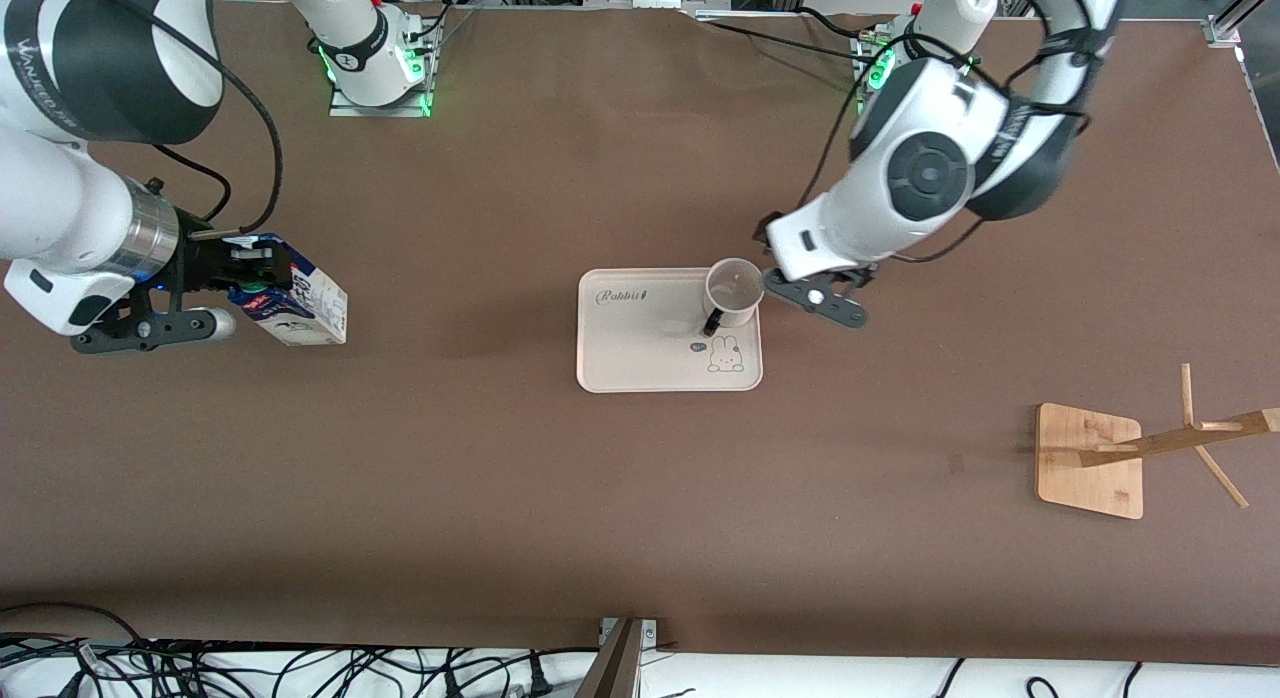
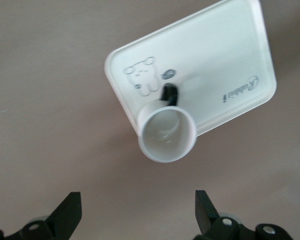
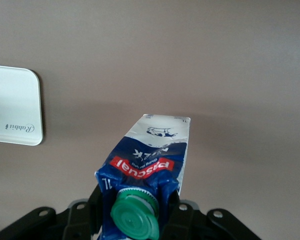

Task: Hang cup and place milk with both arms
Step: 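Grasp the mug rim with the left gripper while the right gripper carries carton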

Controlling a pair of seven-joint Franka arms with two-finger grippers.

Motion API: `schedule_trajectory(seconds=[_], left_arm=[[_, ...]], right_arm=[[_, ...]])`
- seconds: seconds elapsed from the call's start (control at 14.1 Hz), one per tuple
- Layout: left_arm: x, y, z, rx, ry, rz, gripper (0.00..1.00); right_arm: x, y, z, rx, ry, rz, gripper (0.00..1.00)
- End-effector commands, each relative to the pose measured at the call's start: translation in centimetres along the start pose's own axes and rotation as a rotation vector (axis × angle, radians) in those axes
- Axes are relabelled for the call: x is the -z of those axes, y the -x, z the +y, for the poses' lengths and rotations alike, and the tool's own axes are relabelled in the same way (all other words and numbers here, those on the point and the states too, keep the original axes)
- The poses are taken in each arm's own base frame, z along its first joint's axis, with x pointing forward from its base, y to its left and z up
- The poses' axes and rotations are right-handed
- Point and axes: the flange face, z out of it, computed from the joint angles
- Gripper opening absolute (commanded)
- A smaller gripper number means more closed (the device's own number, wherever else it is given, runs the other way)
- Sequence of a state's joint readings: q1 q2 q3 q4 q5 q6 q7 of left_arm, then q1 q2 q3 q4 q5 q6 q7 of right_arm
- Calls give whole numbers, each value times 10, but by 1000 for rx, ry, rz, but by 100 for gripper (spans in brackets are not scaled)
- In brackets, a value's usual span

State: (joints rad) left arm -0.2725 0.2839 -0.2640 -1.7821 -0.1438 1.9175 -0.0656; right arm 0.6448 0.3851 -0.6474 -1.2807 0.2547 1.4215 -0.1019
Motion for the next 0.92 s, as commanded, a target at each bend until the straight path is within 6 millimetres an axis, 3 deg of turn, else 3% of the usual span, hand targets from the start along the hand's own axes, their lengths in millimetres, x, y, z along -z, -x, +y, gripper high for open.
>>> schedule_trajectory(seconds=[0.0, 0.28, 0.71, 0.78, 0.85], left_arm=[[-47, 9, 17, -29, 25, 29, 100], [-105, 6, 51, -99, 20, 30, 100], [-156, 10, 69, -122, 18, 40, 100], [-163, 10, 67, -131, 17, 38, 95], [-164, 11, 68, -138, 12, 37, 75]], right_arm=[[-4, -2, 9, 20, -13, -8, 50], [-24, -11, 30, 32, -59, -3, 50], [-28, -5, 57, 55, -49, -4, 50], [-30, -4, 61, 60, -52, 0, 50], [-34, -2, 66, 60, -63, 5, 50]])
